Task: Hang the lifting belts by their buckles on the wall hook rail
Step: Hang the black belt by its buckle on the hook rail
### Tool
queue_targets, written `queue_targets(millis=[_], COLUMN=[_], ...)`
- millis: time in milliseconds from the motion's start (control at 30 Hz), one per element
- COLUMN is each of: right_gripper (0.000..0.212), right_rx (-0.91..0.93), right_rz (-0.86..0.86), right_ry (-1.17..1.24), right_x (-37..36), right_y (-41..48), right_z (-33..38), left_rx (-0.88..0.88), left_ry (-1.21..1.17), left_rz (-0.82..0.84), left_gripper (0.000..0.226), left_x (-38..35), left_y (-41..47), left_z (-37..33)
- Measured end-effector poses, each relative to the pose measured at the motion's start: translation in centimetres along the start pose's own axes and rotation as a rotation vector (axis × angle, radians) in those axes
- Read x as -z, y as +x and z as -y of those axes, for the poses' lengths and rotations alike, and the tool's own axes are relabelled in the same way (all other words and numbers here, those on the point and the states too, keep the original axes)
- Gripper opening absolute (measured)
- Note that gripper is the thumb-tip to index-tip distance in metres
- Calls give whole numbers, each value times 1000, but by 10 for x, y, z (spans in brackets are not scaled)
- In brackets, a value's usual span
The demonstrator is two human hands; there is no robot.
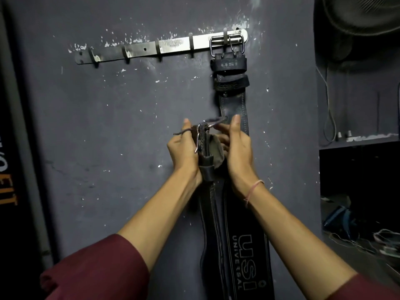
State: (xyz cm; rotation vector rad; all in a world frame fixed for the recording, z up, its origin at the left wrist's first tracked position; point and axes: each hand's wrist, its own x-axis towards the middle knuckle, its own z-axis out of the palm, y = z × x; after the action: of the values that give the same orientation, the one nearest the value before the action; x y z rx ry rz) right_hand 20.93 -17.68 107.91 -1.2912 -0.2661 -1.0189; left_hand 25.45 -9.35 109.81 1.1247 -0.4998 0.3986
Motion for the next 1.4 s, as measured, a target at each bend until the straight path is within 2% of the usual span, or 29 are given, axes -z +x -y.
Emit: queue_targets(millis=[67, 167, 200, 300, 400, 467, 700, 833, 1000, 1100, 1167, 1233, 1333, 1400], right_gripper=[61, 26, 20, 38, 51, 54, 55, 37, 37, 32, 41, 33, 23, 34], right_rx=[68, 222, 262, 365, 387, 382, 250, 200, 133, 153, 166, 201, 339, 460], right_rz=[67, 95, 66, -41, -77, -110, -210, -224, -214, -193, -182, -175, -148, -108], right_ry=[-44, -229, -279, -364, -341, -341, -343, -361, -463, -489, -505, -492, -501, -493], right_x=[-3, -16, -21, -33, -45, -53, -78, -82, -82, -82, -79, -78, -77, -73], right_y=[6, 28, 37, 59, 82, 104, 170, 185, 195, 188, 176, 161, 131, 105], right_z=[12, 29, 36, 54, 71, 81, 105, 106, 101, 95, 91, 87, 72, 53], left_rx=[-100, -224, -272, -329, -326, -310, -366, -331, -262, -308, -355, -382, -429, -452], left_ry=[37, 45, 68, 209, 343, 382, 441, 494, 503, 474, 433, 390, 411, 451], left_rz=[-89, -184, -218, -364, -492, -518, -460, -428, -413, -370, -313, -262, -187, -147], left_gripper=[33, 38, 35, 32, 30, 28, 20, 26, 37, 42, 35, 27, 27, 34], left_x=[-3, -14, -21, -38, -55, -62, -66, -67, -63, -59, -56, -54, -45, -35], left_y=[12, 29, 34, 46, 66, 81, 130, 146, 152, 148, 145, 141, 124, 108], left_z=[-2, -9, -13, -37, -70, -86, -117, -121, -111, -101, -95, -91, -82, -70])
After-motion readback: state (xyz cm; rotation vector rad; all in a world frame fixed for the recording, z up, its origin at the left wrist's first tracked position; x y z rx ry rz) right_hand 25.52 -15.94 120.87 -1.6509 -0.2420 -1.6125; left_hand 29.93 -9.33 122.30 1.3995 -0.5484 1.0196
